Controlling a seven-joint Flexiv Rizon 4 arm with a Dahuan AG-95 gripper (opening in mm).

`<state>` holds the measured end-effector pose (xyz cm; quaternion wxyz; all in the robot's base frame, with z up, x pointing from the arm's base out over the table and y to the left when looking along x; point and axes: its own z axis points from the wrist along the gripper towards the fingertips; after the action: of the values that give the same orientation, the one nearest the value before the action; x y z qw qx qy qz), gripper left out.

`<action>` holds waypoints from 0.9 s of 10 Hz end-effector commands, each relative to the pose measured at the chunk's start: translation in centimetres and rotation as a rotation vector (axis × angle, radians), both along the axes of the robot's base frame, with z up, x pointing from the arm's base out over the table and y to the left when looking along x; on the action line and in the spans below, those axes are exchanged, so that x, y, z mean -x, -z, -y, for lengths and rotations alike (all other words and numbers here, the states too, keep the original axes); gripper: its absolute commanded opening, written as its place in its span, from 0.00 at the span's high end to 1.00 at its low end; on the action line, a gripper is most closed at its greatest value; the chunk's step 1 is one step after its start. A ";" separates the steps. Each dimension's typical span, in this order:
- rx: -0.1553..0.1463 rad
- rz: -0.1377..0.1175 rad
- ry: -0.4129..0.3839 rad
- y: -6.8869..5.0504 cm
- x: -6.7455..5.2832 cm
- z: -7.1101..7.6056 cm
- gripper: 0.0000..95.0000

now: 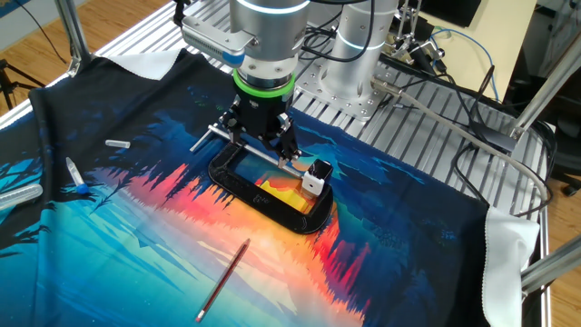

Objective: Insert the pencil into the pencil sharpener

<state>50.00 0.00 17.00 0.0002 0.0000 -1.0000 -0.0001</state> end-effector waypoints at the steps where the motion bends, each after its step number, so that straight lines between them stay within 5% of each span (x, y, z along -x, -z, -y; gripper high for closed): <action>1: -0.054 0.027 0.036 0.0 0.0 0.0 0.00; 2: -0.055 0.027 0.036 0.0 0.1 0.0 1.00; 9: -0.056 0.025 0.036 0.2 0.1 -0.1 1.00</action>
<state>49.96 0.13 16.69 -0.0111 -0.0176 -0.9994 -0.0285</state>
